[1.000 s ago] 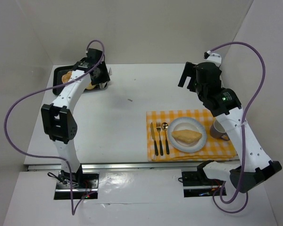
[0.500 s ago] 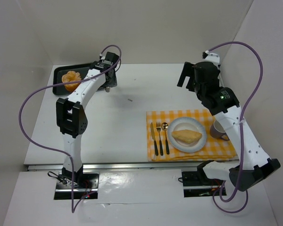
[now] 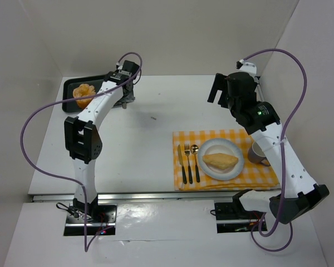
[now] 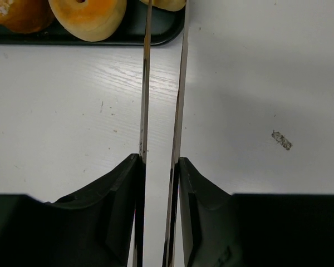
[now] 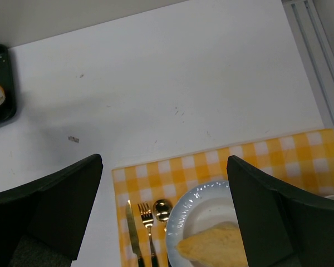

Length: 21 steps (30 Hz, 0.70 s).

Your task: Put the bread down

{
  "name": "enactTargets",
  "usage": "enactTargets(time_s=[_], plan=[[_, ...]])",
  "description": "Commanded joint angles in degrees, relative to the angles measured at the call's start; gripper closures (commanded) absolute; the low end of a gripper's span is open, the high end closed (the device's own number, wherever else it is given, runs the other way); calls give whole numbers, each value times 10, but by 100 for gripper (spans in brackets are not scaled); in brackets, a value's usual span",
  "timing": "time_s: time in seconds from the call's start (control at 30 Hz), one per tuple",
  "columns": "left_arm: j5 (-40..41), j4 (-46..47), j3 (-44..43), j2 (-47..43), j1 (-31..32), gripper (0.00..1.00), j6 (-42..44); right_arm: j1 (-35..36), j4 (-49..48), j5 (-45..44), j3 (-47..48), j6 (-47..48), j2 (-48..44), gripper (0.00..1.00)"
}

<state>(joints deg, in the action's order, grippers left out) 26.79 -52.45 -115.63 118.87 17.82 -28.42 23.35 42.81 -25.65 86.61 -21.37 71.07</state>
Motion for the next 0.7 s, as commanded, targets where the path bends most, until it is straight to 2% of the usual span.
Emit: enactTargets(time_s=[0.0, 0.17, 0.47, 0.57, 0.6, 0.67], plan=[[31, 6, -36, -86, -9, 97, 27, -2, -38, 9, -3, 0, -2, 0], [-5, 41, -20, -169, -9, 100, 53, -2, -38, 20, 2, 0, -2, 0], [-140, 62, 77, -290, -9, 100, 59, -2, -38, 26, 8, -5, 3, 0], [-232, 92, 132, -346, -2, 100, 71, -2, -38, 14, 13, -5, -3, 0], [-296, 104, 148, -361, -2, 100, 85, -2, -38, 8, 13, -5, -8, 0], [-348, 119, 182, -384, -2, 100, 93, -2, -38, 8, 13, -5, -8, 0]])
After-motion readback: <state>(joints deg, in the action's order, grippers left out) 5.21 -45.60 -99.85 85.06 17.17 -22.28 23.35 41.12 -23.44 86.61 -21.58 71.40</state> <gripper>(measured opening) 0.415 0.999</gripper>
